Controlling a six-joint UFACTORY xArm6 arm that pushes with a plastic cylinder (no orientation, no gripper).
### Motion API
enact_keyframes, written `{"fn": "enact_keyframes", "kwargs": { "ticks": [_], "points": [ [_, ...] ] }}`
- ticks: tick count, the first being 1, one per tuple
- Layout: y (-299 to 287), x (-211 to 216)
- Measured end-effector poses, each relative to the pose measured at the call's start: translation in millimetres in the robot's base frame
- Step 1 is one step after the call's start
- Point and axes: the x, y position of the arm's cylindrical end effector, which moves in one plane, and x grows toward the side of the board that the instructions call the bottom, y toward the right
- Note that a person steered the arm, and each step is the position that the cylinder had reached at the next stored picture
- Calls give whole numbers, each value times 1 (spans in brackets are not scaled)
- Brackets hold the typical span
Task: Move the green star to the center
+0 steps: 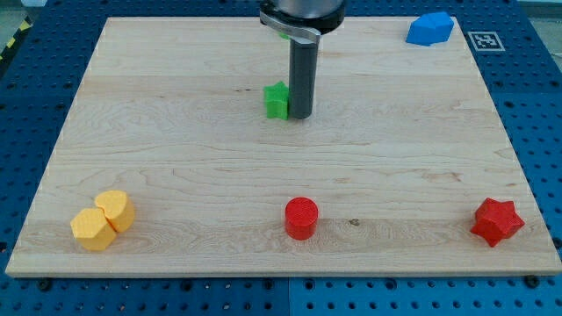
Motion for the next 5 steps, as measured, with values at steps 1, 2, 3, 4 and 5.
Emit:
{"fn": "enact_keyframes", "kwargs": {
  "ticks": [1,2,3,4,5],
  "points": [
    [35,-2],
    [89,-26],
    [91,-63],
    [90,-102],
    [89,-144]
  ]
}}
